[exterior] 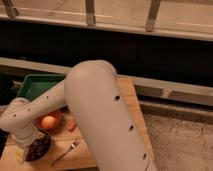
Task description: Place grapes in paper cup
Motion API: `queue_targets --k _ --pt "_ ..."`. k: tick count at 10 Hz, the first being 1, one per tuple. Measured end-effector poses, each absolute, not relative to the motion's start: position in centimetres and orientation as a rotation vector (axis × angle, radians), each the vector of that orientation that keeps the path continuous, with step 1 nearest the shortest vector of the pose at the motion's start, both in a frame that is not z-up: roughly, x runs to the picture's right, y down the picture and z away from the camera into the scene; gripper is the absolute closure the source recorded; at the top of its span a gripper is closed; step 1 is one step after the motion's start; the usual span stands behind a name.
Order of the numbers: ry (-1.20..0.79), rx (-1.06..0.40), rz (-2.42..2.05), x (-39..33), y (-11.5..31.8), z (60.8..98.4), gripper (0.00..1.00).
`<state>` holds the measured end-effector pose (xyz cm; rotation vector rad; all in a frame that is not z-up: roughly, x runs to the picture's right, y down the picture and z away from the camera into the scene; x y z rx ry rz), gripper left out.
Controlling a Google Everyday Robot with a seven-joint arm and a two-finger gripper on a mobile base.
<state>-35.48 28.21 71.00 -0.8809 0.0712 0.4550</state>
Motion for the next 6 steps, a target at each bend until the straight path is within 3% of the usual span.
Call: queue_targets --k 6 --pt "0.065 -0.842 0.467 -34.8 26.2 69.9 0.20"
